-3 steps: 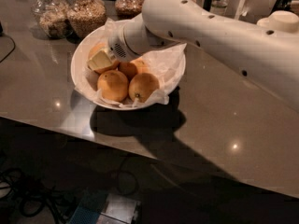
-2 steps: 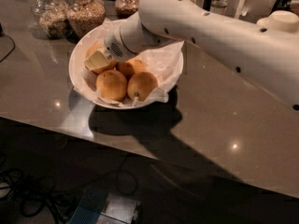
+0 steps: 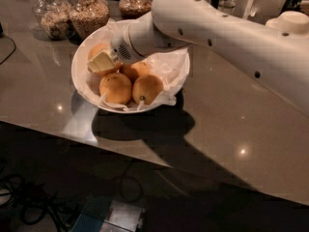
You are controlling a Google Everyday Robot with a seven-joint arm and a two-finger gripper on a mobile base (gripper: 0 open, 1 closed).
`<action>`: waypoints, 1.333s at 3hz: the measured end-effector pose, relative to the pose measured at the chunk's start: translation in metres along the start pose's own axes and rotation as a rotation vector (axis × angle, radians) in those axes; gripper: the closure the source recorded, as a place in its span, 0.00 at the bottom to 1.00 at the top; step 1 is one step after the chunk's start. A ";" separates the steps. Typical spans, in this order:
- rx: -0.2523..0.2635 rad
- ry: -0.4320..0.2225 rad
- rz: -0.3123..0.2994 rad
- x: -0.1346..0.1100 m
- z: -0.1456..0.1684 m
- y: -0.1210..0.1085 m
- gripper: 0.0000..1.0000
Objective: Pick orange from white bowl
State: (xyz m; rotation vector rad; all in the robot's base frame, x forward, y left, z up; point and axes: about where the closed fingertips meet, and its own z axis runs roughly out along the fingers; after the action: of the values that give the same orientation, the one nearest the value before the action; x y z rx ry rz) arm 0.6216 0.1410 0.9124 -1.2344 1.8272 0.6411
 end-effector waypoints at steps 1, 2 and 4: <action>-0.062 -0.135 -0.006 -0.012 -0.029 0.029 1.00; -0.152 -0.268 -0.013 -0.023 -0.059 0.070 1.00; -0.319 -0.534 -0.119 -0.055 -0.138 0.178 1.00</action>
Offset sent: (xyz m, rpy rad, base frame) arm -0.1544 -0.1540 0.1288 0.4885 -0.3901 0.2004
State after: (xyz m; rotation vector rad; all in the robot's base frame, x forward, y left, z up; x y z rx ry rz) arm 0.4203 0.1312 1.0265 -1.2136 1.2317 1.1050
